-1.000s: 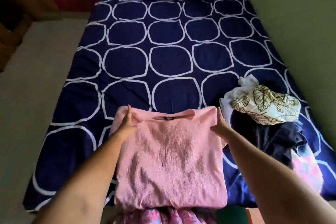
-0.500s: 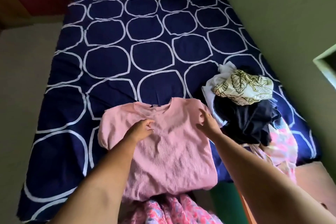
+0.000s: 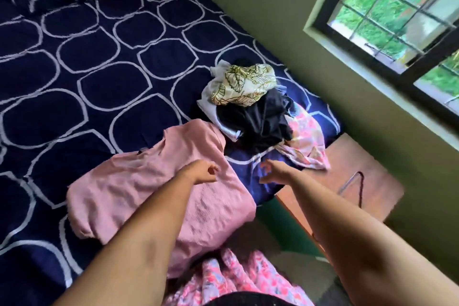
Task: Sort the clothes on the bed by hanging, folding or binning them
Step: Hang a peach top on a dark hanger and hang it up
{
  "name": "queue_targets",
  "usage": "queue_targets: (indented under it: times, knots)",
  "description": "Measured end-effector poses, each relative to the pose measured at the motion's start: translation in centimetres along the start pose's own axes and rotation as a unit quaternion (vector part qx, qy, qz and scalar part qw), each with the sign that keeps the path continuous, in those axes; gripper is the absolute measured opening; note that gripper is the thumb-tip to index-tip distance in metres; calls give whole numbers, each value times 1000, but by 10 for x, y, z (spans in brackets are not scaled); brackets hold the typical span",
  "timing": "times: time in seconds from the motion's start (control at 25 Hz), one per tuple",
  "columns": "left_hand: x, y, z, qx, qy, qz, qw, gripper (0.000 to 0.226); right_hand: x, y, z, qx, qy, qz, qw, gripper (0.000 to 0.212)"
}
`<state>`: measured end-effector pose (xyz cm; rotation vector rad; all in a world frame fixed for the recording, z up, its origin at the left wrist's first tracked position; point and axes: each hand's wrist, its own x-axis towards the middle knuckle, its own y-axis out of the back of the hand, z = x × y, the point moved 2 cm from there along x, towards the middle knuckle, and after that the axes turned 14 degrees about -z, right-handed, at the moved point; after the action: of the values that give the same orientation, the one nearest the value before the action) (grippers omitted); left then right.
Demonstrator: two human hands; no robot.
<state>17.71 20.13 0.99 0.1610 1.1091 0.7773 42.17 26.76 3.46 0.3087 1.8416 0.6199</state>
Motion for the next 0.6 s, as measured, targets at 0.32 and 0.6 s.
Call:
queue_targets:
  times: [0.32, 0.6]
  knots:
    - [3, -6, 130, 227, -76, 26, 971, 41, -90, -14, 87, 129, -18, 96, 987, 42]
    - [-7, -77, 242, 177, -109, 76, 975, 41, -181, -60, 172, 214, -56, 259, 940, 36]
